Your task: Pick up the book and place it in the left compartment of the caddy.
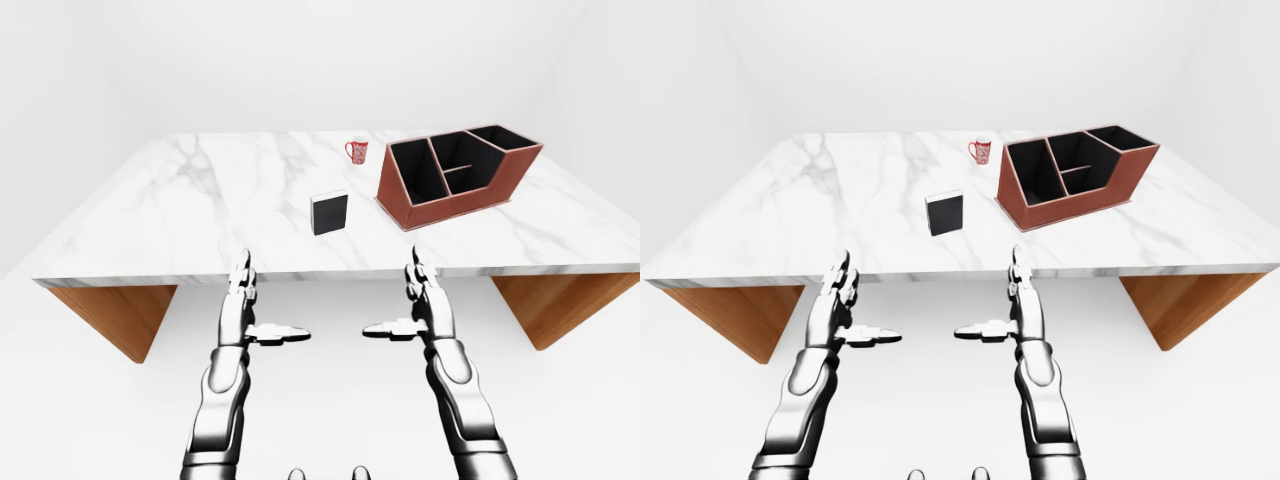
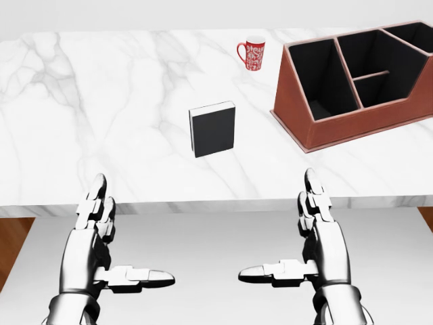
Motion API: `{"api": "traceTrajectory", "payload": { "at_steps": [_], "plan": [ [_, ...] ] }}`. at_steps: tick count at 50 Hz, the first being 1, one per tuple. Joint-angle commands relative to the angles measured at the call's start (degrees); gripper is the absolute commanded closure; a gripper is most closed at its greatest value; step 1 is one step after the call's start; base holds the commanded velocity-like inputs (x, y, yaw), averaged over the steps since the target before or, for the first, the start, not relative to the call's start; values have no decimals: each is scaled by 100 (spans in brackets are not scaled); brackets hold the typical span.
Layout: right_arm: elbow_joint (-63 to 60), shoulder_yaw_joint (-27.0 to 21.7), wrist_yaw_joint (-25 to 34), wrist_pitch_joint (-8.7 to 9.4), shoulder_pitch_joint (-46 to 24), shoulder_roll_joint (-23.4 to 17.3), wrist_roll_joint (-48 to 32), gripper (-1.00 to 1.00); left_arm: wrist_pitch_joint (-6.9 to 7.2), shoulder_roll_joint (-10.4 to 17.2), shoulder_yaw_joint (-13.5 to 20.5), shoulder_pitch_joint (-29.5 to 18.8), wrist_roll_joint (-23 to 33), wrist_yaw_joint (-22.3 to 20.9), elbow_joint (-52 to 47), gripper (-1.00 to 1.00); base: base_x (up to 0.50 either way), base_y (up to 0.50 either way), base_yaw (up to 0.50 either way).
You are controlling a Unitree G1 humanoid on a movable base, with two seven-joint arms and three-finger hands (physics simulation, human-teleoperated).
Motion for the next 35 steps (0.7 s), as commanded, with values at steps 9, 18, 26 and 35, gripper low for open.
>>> {"api": "traceTrajectory", "payload": {
  "at_steps": [9, 18, 26, 35],
  "plan": [
    [-322, -113, 67, 218, 101, -49, 70, -100, 10, 57, 99, 24, -53, -178, -93, -100, 0, 0, 0],
    [-633, -71, 32, 433, 211, -16, 62, -100, 41, 63, 126, 86, -22, -136, -323, -100, 0, 0, 0],
    [-686, -103, 83, 408, 256, 5, 282, -100, -80, 65, 136, 120, -53, -197, -338, -100, 0, 0, 0],
    [-808, -54, 78, 439, 319, 8, 264, -100, -88, 65, 131, 154, -22, -203, -360, -100, 0, 0, 0]
  ]
}}
